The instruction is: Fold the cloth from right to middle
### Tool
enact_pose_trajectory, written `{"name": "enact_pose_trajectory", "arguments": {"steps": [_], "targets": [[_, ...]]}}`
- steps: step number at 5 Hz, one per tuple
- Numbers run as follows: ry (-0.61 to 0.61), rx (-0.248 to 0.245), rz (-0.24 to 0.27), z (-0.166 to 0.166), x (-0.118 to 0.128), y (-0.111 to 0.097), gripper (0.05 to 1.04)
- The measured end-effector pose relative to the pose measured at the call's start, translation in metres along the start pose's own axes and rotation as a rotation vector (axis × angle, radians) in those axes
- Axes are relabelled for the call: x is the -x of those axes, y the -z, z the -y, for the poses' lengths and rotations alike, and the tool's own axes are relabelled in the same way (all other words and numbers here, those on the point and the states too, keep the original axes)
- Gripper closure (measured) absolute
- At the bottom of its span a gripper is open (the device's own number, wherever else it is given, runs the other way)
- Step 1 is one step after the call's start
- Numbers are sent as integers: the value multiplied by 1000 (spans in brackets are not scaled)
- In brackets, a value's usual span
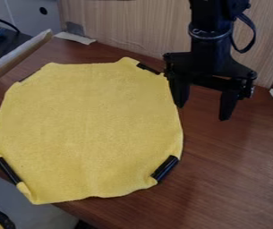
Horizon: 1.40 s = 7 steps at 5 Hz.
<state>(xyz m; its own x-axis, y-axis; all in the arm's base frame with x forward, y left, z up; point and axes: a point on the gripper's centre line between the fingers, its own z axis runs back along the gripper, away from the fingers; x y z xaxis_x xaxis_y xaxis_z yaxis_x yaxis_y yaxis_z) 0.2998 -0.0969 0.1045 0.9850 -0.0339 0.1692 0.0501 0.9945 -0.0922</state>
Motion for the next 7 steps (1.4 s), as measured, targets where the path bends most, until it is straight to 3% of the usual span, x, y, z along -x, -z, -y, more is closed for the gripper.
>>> {"name": "enact_pose_trajectory", "arguments": {"steps": [1, 2, 4, 5, 7], "targets": [[-4, -9, -26, -1, 2, 9, 82], [61, -59, -39, 3, 7, 24, 82], [63, -99, -51, -6, 28, 55, 82], [71, -80, -99, -4, 36, 79, 82], [55, -65, -114, -8, 36, 91, 108]]}}
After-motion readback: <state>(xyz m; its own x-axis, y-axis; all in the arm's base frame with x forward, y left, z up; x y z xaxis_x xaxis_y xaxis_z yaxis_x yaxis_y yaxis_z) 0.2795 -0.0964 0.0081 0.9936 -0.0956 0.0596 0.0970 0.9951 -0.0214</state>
